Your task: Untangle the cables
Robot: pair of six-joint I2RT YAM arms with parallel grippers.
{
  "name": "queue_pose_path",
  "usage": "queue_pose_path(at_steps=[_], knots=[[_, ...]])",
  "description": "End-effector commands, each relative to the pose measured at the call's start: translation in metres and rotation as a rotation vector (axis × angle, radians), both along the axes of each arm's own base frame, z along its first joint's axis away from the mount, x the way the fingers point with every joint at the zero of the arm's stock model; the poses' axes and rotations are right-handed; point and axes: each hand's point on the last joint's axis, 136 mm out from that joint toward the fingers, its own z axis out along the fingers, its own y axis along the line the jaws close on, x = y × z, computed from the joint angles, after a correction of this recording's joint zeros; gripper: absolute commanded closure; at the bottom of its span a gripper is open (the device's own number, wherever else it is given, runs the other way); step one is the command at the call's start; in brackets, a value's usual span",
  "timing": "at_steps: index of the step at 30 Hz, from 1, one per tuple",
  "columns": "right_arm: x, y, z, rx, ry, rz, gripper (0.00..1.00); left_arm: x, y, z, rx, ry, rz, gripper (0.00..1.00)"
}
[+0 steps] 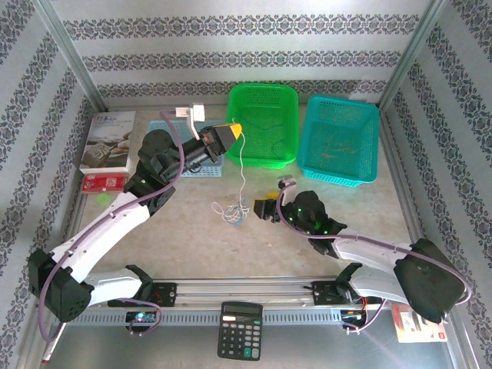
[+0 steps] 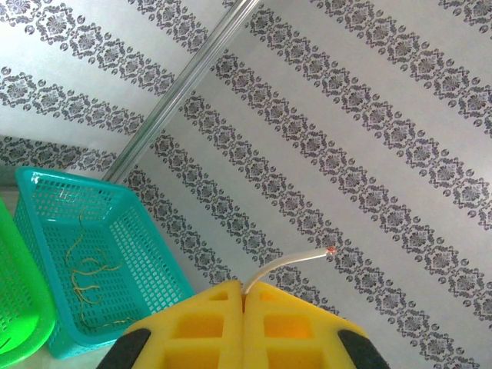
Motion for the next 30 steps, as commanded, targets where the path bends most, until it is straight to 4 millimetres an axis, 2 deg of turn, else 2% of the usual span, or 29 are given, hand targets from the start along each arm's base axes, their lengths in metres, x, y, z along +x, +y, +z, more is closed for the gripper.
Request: queue_pose_path(at_steps=[1,7,12,16,21,24,27,30], knots=[[0.008,0.016,0.026,0.001,-0.100,0.025,0.34,-0.002,-0.002,0.016,-0.053,-0.042,-0.027,1.00],[0.024,0.040,0.031,0.005,-0.128,0.043,0.34,0.000,-0.007,0.018,-0.060,-0.039,-0.036,1.00],[0.048,0.045,0.013,-0.032,-0.120,-0.035,0.38,0.000,-0.010,0.024,-0.076,-0.039,-0.045,1.00],[0.069,0.029,-0.006,-0.039,-0.117,-0.183,0.48,-0.001,-0.009,0.039,-0.110,-0.054,-0.050,1.00],[0.087,-0.001,-0.038,-0.034,-0.067,-0.379,0.73,-0.005,-0.005,0.069,-0.183,-0.075,-0.057,1.00],[0.092,-0.019,-0.056,-0.042,-0.032,-0.472,0.82,-0.010,-0.002,0.090,-0.214,-0.101,-0.059,1.00],[0.090,-0.040,-0.071,-0.038,-0.004,-0.548,0.86,-0.015,0.004,0.114,-0.218,-0.145,-0.043,1.00],[0.084,-0.056,-0.084,-0.042,0.020,-0.591,0.85,-0.020,0.012,0.137,-0.189,-0.203,-0.006,1.00]])
